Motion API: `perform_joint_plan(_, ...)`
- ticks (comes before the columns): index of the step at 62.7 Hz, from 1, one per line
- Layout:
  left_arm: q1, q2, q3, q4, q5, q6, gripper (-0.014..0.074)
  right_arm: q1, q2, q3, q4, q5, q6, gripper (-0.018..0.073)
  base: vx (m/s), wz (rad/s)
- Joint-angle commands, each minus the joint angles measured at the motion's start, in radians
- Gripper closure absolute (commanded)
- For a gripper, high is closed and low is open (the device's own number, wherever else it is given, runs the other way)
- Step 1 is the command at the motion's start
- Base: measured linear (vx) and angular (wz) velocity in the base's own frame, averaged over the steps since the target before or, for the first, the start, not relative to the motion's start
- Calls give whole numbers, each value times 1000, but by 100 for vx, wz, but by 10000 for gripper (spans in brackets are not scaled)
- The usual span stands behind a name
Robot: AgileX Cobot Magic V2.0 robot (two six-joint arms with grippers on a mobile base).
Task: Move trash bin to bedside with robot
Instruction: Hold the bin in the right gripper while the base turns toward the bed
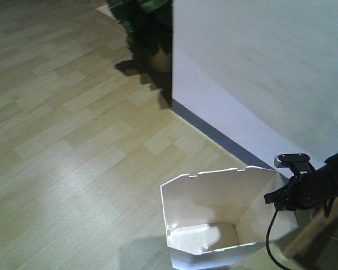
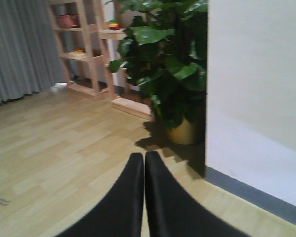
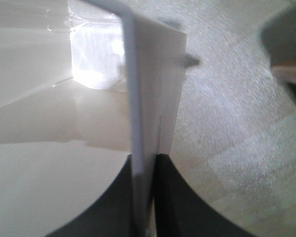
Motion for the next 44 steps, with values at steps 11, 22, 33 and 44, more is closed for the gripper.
perform_joint_plan(11, 3, -6, -24, -5, -71, -4, 603, -2, -69, -13, 29, 137, 4, 565, 10, 52)
perform_joint_plan(22, 3, -6, -24, -5, -71, -4, 603, -2, -69, -13, 29, 137, 4, 565, 10, 53)
perform_joint_plan(33, 3, -6, -24, -5, -71, -4, 603, -2, -69, -13, 29, 136, 4, 565, 10, 53)
perform_joint_plan(44, 3, -6, -24, -5, -71, -4, 603, -2, -69, -13, 29, 136, 4, 565, 10, 51)
